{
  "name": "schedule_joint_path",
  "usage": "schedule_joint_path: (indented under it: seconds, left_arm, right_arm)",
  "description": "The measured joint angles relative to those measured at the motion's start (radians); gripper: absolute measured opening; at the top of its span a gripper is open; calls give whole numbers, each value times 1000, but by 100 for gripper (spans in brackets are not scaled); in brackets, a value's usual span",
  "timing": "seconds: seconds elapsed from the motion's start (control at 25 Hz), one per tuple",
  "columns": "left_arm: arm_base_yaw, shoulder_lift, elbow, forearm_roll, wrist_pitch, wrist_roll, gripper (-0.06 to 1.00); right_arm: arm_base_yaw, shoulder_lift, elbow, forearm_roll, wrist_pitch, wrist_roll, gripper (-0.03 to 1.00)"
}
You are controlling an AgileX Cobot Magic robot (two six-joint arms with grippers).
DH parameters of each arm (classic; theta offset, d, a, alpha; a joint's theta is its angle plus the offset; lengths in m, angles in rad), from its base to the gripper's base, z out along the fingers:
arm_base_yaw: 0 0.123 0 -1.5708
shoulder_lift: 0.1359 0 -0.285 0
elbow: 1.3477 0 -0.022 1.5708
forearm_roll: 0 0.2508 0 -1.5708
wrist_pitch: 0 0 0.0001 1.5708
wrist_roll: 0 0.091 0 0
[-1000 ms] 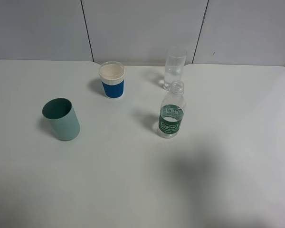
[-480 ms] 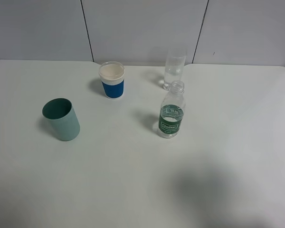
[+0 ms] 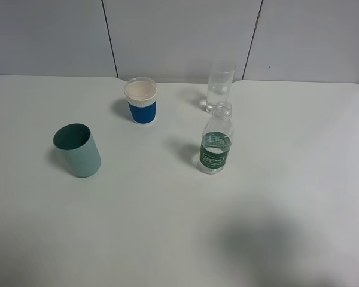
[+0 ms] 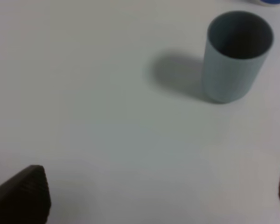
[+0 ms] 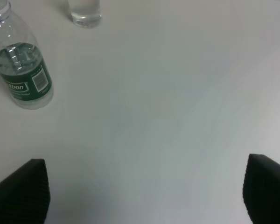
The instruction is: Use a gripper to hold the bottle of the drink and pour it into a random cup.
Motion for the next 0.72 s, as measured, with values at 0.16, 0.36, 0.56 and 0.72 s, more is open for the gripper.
schedule_joint_path:
  seconds: [0.16,0.36,0.56,0.72]
  left_arm:
    - [0,0,0,0,0,0,99]
    - [0,0,0,0,0,0,99]
    - [0,0,0,0,0,0,99]
    - [0,0,0,0,0,0,99]
  right_arm:
    - [0,0,0,0,0,0,82]
    - [0,0,0,0,0,0,82]
    - [0,0,0,0,0,0,82]
    - [0,0,0,0,0,0,82]
